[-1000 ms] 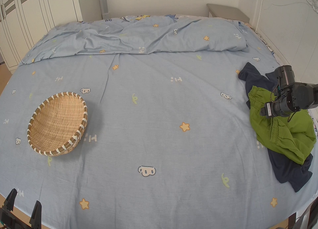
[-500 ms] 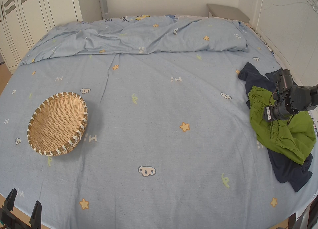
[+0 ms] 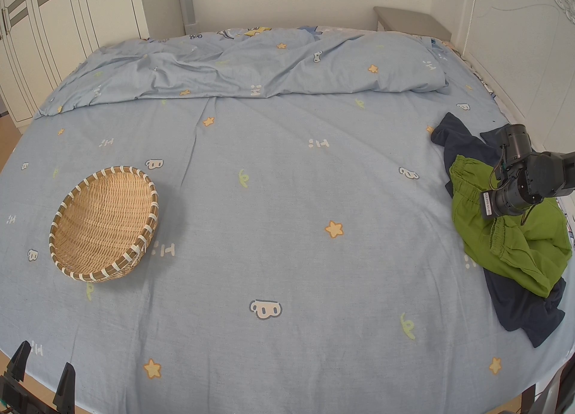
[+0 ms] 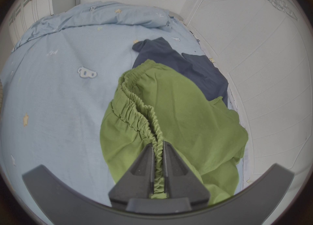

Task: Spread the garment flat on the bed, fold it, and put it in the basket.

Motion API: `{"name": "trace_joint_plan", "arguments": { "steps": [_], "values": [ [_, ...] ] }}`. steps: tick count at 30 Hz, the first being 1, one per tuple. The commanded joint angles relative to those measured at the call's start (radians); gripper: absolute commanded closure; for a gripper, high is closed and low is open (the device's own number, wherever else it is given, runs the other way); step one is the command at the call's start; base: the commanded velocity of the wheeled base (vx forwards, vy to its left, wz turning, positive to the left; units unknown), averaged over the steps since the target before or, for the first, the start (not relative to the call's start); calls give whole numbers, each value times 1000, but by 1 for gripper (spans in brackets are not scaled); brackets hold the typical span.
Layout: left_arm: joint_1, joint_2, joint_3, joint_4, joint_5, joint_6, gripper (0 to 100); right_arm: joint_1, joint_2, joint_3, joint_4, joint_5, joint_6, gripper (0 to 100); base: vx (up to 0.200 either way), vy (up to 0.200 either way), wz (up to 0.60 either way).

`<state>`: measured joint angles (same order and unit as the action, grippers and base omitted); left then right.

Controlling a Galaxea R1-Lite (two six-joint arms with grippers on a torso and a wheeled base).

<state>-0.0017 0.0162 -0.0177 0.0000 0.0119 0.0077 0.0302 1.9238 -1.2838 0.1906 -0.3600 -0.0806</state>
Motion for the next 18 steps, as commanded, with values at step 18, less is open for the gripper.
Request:
{"name": "trace_joint_plan", "arguments": {
  "steps": [18],
  "values": [
    [0,-2,18,0,0,0,0,356,-381,-359,529,285,502,100,0,0,0]
  ]
}}
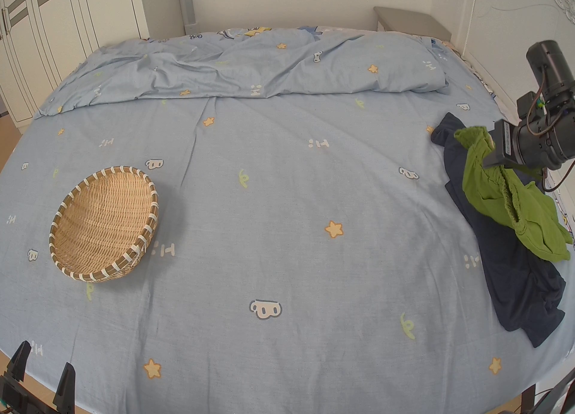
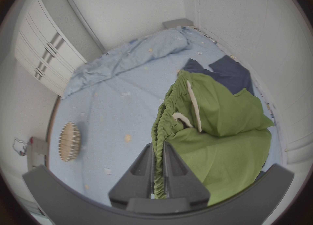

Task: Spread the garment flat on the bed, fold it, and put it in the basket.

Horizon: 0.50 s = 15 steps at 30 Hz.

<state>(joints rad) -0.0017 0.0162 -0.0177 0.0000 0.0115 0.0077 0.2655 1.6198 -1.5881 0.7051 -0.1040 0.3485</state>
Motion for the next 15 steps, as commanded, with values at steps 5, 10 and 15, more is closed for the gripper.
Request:
{"name": "trace_joint_plan", "arguments": {
  "steps": [5,10,15],
  "values": [
    [0,-2,18,0,1,0,0,308,-70,-55,-22,29,168,100,0,0,0],
    [0,-2,18,0,1,0,0,518,-15,-36,-118,17,224,100,0,0,0],
    [0,-2,18,0,1,0,0,682,120,-50,-151,-28,257,100,0,0,0]
  ]
}}
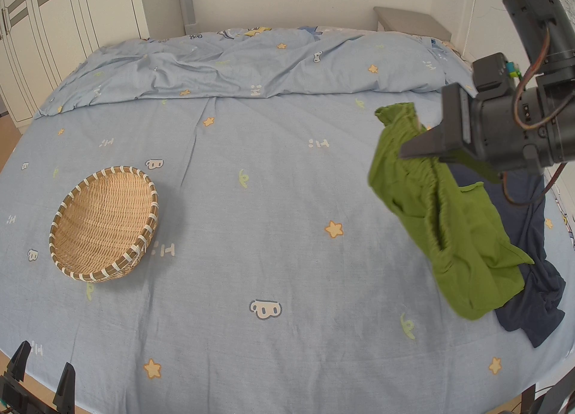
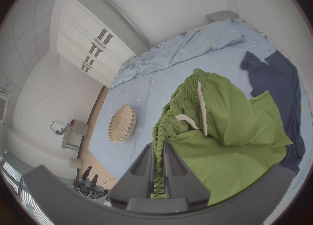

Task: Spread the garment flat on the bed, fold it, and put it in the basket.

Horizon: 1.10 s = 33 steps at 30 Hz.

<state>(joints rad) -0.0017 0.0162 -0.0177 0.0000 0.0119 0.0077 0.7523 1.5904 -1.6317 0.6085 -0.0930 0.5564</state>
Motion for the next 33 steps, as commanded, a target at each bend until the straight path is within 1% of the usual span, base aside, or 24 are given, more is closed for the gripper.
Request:
{"name": "trace_joint_plan", "arguments": {
  "steps": [1,2,4,8,12,13,14,20,26,28,29,30,31,32,33],
  "values": [
    [0,-2,18,0,0,0,0,203,158,-7,-58,-44,51,100,0,0,0],
    [0,-2,18,0,0,0,0,237,214,-10,-85,-77,57,100,0,0,0],
    [0,-2,18,0,0,0,0,260,272,-8,-131,-102,59,100,0,0,0],
    [0,-2,18,0,0,0,0,260,342,0,-220,-96,59,100,0,0,0],
    [0,-2,18,0,0,0,0,259,367,0,-231,-96,59,100,0,0,0],
    [0,-2,18,0,0,0,0,259,405,-11,-236,-96,59,100,0,0,0],
    [0,-2,18,0,0,0,0,259,413,-19,-239,-96,59,0,0,0,0],
    [0,-2,18,0,0,0,0,259,437,-31,-237,-96,51,0,0,0,0],
    [0,-2,18,0,0,0,0,243,428,16,-230,-97,48,0,0,0,0],
    [0,-2,18,0,0,2,0,209,398,62,-231,-96,46,0,0,0,0],
    [0,-2,18,0,0,0,0,180,350,96,-236,-93,46,0,0,0,0],
    [0,-2,18,0,0,0,0,153,289,131,-239,-83,42,0,0,0,0],
    [0,-2,18,0,0,0,0,124,237,167,-242,-60,31,0,0,0,0],
    [0,-2,18,0,0,0,0,124,237,167,-242,-60,31,0,0,0,0],
    [0,-2,18,0,0,0,0,79,178,220,-250,-11,16,0,0,0,0]
  ]
}}
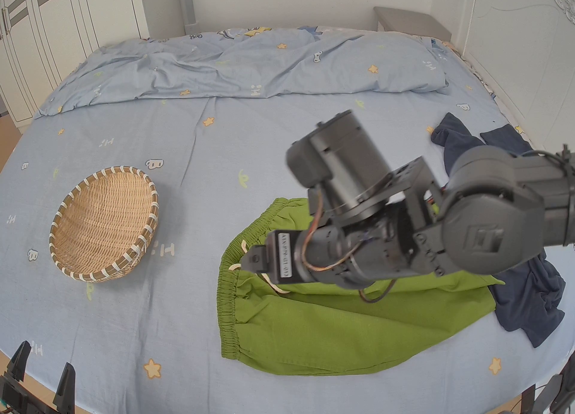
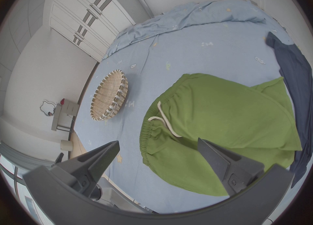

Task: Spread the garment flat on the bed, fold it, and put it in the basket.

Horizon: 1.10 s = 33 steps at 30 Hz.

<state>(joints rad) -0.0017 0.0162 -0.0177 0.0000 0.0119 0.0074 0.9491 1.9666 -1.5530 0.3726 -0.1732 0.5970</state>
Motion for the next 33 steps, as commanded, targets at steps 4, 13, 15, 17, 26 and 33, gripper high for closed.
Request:
{"name": "trace_joint_plan", "arguments": {
  "steps": [4,13,15,17,26,33],
  "values": [
    [0,-2,18,0,0,0,0,-242,-371,310,-84,224,-33,0,0,0,0],
    [-1,-4,18,-2,-7,11,0,-477,-609,699,-368,440,-23,0,0,0,0],
    [0,-4,18,-3,-7,48,0,-537,-652,757,-385,488,-23,0,0,0,0],
    [0,-4,18,-3,-9,68,0,-547,-684,786,-385,511,-23,0,0,0,0],
    [2,-4,16,-12,-7,72,0,-575,-701,843,-396,528,-25,0,0,0,0],
    [-95,301,-617,69,-58,-277,0,-573,-650,857,-454,524,-33,0,0,0,0]
  ]
}}
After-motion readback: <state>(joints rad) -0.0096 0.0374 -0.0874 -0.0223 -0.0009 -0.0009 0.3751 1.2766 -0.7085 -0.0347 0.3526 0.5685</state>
